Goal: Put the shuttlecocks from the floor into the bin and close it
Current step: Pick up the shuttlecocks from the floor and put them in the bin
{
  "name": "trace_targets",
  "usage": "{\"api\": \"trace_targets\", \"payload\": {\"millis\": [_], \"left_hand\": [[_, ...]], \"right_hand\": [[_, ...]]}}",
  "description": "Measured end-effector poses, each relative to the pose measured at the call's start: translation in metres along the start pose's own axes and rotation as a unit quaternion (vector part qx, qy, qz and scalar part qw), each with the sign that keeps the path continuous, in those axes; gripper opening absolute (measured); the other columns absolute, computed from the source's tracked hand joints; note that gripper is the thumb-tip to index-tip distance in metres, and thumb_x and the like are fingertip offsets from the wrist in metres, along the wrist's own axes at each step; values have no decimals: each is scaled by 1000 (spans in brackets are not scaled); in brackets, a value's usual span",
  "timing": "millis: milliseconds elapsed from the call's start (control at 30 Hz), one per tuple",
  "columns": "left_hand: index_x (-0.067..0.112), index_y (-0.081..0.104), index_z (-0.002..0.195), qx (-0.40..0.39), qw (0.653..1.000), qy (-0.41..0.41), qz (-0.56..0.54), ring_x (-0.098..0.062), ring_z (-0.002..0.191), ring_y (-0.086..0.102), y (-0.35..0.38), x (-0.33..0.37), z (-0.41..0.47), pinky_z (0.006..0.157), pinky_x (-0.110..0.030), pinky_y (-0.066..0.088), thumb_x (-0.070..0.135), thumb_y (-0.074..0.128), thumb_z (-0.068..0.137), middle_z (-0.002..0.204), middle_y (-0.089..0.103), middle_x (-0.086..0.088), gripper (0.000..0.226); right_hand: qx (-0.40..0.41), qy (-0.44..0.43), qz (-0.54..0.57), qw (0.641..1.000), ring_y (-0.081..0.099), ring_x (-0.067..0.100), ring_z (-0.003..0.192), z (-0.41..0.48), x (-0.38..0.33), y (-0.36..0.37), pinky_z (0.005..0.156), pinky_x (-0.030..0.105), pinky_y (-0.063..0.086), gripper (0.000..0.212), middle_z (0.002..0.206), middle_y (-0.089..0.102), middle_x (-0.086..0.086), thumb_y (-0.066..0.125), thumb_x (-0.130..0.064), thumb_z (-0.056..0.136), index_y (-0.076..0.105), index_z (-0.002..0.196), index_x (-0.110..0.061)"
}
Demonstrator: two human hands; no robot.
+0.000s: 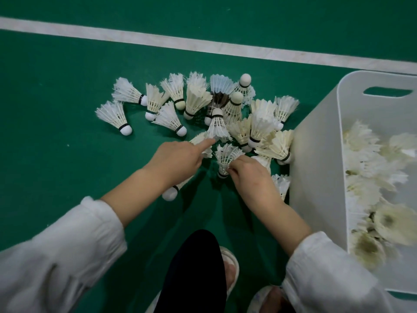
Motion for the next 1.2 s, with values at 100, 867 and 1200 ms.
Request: {"api": "trace_targets", "payload": {"millis": [100, 867, 1200], "left_hand": [[33, 21, 141, 11, 998, -7, 58, -31, 79, 61, 4, -2, 5, 51, -31, 34, 20, 38, 92, 95, 63, -6, 53], [27, 61, 89, 232, 929, 7, -287, -7, 69, 58, -115, 55, -41, 63, -36, 53, 52, 49, 87, 75, 60, 16, 28], [34, 56, 90, 193, 927, 148, -286, 2, 72, 56, -144, 154, -18, 60, -24, 50, 56, 40, 84, 76, 57, 26, 28]], "right_hand": [[2, -3, -4, 1000, 55, 30, 94, 0, 1, 1, 79, 37, 41, 20, 98, 60, 13, 46, -8, 93, 65, 94, -1], [129, -74, -14, 989, 58, 19, 84, -43, 1, -175, 70, 28, 42, 18, 92, 65, 4, 49, -17, 92, 65, 92, -10], [294, 224, 95, 924, 57, 14, 83, -135, 145, -201, 72, 22, 36, 19, 96, 66, 4, 59, -21, 89, 70, 96, -8]]}}
Point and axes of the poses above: each hand's wrist, its own z-axis towards the middle knuckle, its own y-axis out of the palm, x = y × z, the point moved 3 cm from there along z, towards the middle knuckle
